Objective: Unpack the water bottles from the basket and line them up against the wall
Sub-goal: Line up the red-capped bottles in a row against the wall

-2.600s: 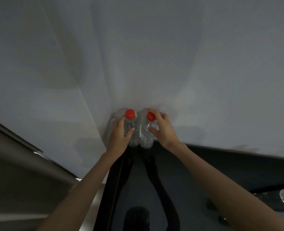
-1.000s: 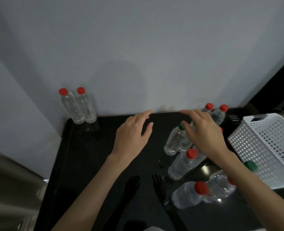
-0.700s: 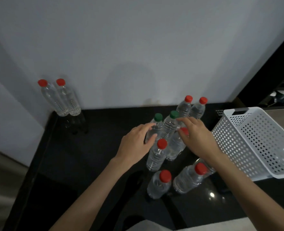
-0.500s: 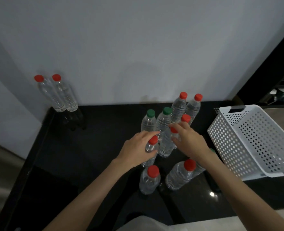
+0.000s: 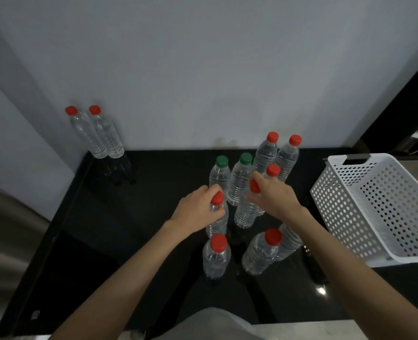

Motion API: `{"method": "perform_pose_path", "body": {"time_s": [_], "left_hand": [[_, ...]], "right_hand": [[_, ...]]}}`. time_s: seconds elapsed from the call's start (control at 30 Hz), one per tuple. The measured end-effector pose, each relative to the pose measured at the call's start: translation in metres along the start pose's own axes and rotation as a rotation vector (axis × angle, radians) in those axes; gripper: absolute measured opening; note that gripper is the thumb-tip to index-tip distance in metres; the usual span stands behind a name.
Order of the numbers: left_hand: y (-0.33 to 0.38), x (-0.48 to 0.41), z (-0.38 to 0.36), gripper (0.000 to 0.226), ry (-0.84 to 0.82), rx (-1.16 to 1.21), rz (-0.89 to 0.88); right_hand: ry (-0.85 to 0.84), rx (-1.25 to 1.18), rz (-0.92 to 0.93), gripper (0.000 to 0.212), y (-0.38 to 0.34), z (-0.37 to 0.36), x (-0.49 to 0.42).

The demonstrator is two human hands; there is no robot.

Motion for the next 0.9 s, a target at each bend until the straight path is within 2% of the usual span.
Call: {"method": "perform_pose_path", "body": {"time_s": [0.23, 0.33, 0.53, 0.9], "left_hand": [[-0.017, 0.005, 0.009, 0.026, 0.058, 0.032, 0.102], [-0.03, 0.007, 0.018, 0.025, 0.067, 0.024, 0.136], [-0.055, 0.012, 0.044, 0.031, 0.115, -0.096, 0.108], [-0.161, 0.011, 0.139, 0.03, 0.234, -0.157, 0.247]], "right_hand": [[0.063, -0.072, 0.152, 0.028, -0.029, -0.001, 0.005], [0.013, -0.117, 0.222, 0.03, -0.046, -0.009, 0.005], [0.006, -0.263, 0.165, 0.027, -0.076, -0.008, -0.015], [-0.053, -0.437, 0.176, 0.028, -0.185, -0.033, -0.072]]}}
Point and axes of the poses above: each hand's wrist, its own x-axis away from the middle knuckle, its own z-axis out of the back of the hand, y = z × x, the point moved 8 cm from there along -x, towards the middle knuckle, and after that the axes turned 14 degrees about y, right-handed, at the moved point
